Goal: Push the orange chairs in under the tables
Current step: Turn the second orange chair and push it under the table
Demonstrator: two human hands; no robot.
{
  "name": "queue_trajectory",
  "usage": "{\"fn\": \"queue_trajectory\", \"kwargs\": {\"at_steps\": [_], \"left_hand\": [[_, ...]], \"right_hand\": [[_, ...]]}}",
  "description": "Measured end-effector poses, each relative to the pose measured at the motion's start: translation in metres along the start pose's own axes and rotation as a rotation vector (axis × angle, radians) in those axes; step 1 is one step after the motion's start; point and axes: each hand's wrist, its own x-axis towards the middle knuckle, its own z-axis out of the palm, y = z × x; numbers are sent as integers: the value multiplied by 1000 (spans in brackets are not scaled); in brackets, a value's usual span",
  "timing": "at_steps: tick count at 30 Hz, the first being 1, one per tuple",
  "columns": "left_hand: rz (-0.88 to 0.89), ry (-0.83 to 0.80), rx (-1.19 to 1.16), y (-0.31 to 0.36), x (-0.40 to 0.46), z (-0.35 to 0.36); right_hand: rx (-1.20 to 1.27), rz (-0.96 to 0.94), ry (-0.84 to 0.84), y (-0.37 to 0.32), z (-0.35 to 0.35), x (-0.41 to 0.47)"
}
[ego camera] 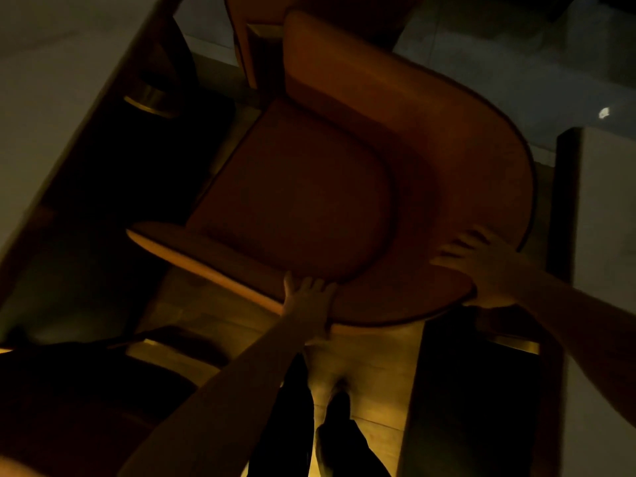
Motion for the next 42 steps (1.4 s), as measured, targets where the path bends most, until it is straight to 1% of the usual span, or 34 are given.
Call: {"fn": "queue_trajectory", "kwargs": {"at_steps": [2, 3, 5, 8, 10, 13, 15, 17, 20, 23, 27, 29, 31, 34, 37, 38, 40, 42], "left_hand": [[67, 34, -55, -15, -7, 0], [99, 32, -52, -26, -11, -1], [91, 14, 22, -54, -14, -4], [-78, -6, 141, -99, -20, -13], [-169, -10, 166, -119, -24, -18], [-290, -4, 134, -117, -23, -24], [-329, 53, 117, -107, -21, -22], [-329, 103, 97, -106, -21, -20], [-330, 99, 77, -110, -28, -18], [-347, 104, 46, -100, -41, -9], [-330, 72, -23, -81, -72, 9], [-309, 61, -40, -72, -84, 14], [-299, 56, -48, -69, -90, 15], [-248, 55, -49, -73, -89, 12], [-150, 100, -100, -89, -91, 18], [-123, 101, -97, -96, -94, 22], [-66, 70, -7, -108, -99, 30], [-103, 66, 53, -118, -101, 35]], "right_hand": [[1, 88, 55, -19, 5, -5], [20, 122, 55, -33, 4, -6], [65, 143, 58, -68, 7, -5], [143, 216, 99, -108, 7, 3], [174, 285, 120, -115, 5, 6], [167, 306, 93, -113, 6, 8], [179, 312, 130, -113, 10, 10], [191, 314, 143, -112, 10, 11], [212, 303, 123, -116, 8, 7], [234, 301, 135, -125, 14, -4], [239, 277, 76, -144, 27, -28], [237, 262, 9, -149, 31, -35], [232, 280, -12, -151, 37, -37], [194, 310, -8, -156, 29, -37], [152, 356, -29, -177, 23, -30], [167, 369, -76, -185, 22, -28], [236, 373, -119, -197, 28, -24], [273, 374, -50, -200, 36, -19]]}}
